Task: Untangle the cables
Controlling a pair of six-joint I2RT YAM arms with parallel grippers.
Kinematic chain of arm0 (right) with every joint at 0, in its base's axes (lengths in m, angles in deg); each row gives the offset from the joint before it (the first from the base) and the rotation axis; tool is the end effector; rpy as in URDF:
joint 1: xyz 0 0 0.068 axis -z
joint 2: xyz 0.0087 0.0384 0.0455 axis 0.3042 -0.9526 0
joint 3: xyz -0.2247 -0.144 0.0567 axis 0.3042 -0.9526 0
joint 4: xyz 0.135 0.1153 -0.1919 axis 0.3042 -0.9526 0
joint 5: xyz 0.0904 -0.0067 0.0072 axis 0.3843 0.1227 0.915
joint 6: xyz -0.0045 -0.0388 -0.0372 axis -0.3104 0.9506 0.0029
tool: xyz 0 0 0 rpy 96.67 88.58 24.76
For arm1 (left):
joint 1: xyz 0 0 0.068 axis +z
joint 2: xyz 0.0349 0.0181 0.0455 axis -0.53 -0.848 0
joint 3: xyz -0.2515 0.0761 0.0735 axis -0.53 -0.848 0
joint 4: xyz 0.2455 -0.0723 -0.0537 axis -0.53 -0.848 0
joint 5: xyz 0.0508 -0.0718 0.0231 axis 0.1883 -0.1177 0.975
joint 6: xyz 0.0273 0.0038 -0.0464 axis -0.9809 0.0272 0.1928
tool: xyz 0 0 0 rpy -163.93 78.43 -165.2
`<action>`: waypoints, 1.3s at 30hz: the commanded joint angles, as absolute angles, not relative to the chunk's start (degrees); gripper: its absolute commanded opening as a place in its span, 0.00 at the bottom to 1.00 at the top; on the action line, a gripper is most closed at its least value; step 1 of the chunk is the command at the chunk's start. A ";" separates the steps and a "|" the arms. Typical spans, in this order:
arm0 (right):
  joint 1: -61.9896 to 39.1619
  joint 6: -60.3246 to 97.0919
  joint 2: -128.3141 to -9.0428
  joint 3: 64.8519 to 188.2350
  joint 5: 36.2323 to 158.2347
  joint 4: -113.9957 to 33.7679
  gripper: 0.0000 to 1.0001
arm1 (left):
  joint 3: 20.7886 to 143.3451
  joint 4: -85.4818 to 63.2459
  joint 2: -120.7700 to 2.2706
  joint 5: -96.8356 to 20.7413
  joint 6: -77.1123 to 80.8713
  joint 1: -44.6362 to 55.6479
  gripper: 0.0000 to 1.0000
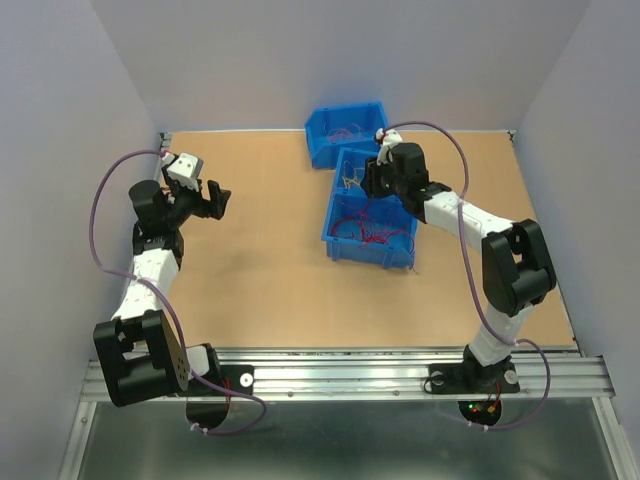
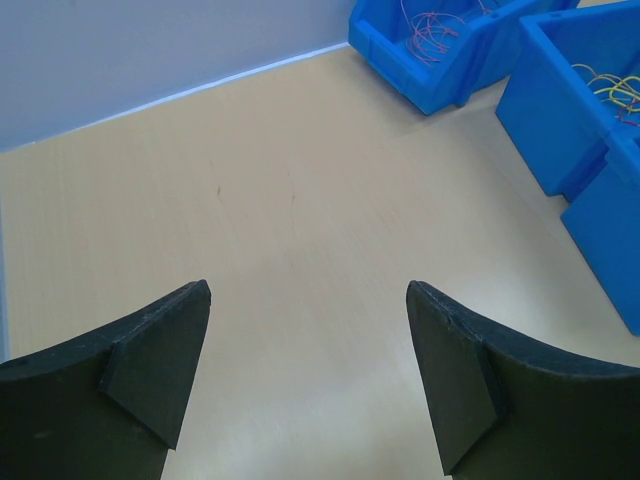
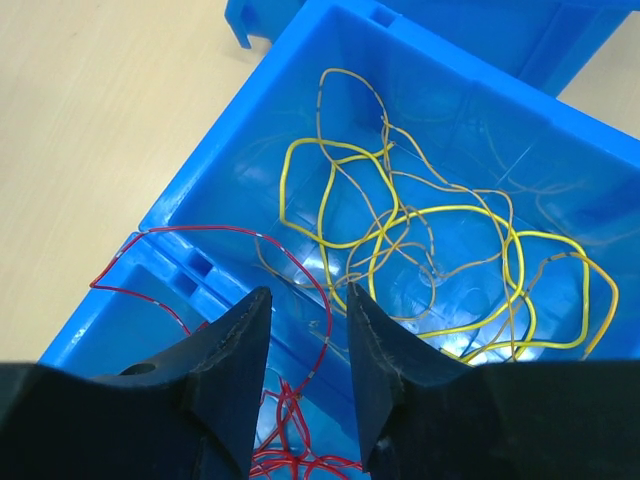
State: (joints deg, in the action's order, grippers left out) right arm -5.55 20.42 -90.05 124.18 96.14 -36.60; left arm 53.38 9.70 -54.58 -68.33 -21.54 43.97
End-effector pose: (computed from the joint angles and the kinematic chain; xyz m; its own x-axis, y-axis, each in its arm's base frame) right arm 0.3825 0.1689 0.2559 -0.4456 -0.1014 -0.8895 -0.4508 0.8838 0.1251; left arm 0.2783 0.0362 0.2962 0.0191 0.1681 -0.9856 0.4513 0.8782 0.1586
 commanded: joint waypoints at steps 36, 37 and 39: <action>-6.10 19.22 -77.77 106.72 95.40 -33.36 0.01 | 51.91 11.04 -51.08 -69.07 -22.88 42.03 0.90; -6.11 19.13 -78.56 106.81 94.26 -33.54 0.01 | 51.74 11.04 -50.82 -68.99 -22.97 41.85 0.90; -6.02 19.05 -78.92 107.68 93.55 -33.72 0.26 | 51.65 10.95 -50.47 -68.64 -23.06 41.68 0.90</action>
State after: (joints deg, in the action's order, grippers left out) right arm -5.62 19.99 -78.10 107.20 97.10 -35.16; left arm 52.25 9.26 -53.36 -68.35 -22.15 42.16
